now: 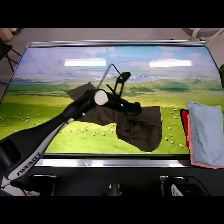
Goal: Fold the shirts.
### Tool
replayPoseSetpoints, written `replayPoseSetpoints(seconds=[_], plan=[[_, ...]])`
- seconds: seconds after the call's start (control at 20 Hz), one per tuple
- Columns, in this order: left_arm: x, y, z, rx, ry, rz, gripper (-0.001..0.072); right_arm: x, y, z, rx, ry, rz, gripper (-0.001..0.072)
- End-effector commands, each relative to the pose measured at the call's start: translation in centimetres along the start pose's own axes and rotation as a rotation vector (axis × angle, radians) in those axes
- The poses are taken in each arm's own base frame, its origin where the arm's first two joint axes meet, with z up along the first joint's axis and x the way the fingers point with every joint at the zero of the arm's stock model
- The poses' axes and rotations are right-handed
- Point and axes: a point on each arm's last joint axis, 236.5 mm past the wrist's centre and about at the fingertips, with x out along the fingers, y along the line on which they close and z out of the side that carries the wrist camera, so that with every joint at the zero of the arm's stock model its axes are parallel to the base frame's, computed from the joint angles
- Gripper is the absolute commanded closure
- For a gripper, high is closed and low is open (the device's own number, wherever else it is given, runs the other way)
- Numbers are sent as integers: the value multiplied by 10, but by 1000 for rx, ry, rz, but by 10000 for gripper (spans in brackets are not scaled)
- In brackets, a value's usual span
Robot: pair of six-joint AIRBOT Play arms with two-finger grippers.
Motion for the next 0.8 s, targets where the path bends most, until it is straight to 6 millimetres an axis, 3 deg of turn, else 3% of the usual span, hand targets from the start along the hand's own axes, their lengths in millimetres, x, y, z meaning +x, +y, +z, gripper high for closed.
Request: replayPoseSetpoints(seconds=[0.0,0.05,0.15,0.25,0.35,0.45,0.6,0.75], plan=[[-71,103,22,-35,39,212,22,16,28,-51,-8,199,95,47],[-103,150,23,-73,53,309,22,30,50,-72,-33,273,168,47],[-153,228,0,-185,140,460,23,56,100,-122,-84,424,337,47],[-169,267,-30,-327,201,461,23,73,143,-177,-93,566,466,45],[-152,268,-55,-414,241,359,24,81,169,-225,-94,681,528,44],[-119,246,-80,-403,289,223,25,85,183,-255,-97,742,552,44],[-88,238,-112,-411,334,193,25,86,195,-276,-91,775,574,44],[-67,223,-120,-437,328,135,25,91,205,-280,-69,760,594,21]])
